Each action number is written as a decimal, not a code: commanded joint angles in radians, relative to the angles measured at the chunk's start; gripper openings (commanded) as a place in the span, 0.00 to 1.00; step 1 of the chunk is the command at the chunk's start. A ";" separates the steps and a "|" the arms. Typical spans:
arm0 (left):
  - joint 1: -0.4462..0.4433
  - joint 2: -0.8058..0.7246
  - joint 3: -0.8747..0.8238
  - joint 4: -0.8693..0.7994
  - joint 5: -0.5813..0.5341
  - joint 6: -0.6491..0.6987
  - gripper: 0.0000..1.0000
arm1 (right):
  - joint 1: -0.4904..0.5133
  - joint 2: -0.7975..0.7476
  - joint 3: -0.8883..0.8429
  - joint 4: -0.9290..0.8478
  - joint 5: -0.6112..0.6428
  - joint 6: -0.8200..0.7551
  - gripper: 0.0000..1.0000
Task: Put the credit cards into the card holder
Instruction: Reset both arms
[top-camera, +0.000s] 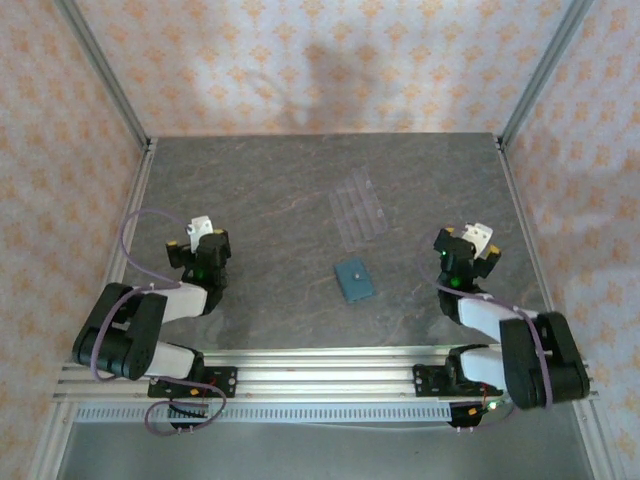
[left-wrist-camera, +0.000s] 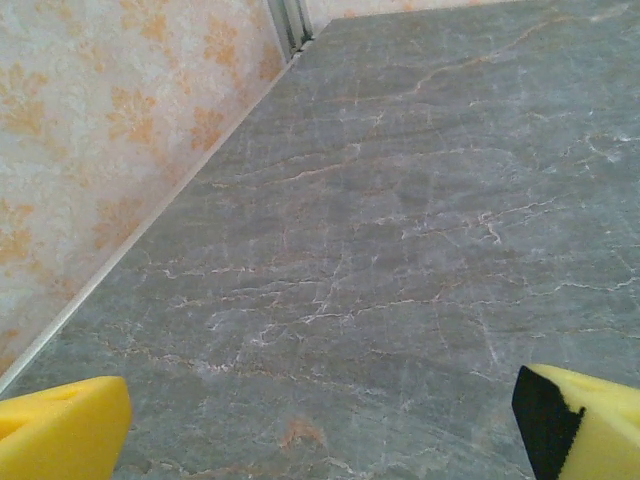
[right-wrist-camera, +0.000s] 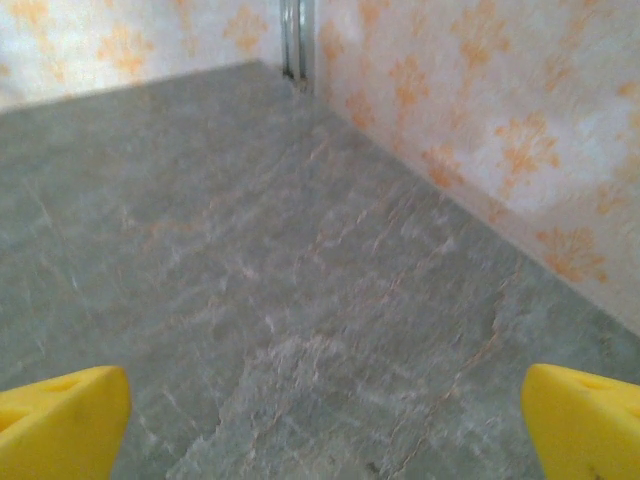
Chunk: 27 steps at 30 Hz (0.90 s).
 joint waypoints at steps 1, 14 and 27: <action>0.023 0.019 0.009 0.184 0.120 0.024 0.99 | -0.006 0.065 0.026 0.192 -0.043 -0.027 1.00; 0.090 0.094 0.087 0.093 0.237 -0.010 1.00 | -0.096 0.303 0.126 0.237 -0.258 -0.024 1.00; 0.090 0.092 0.087 0.088 0.236 -0.008 1.00 | -0.076 0.301 0.130 0.228 -0.280 -0.063 0.99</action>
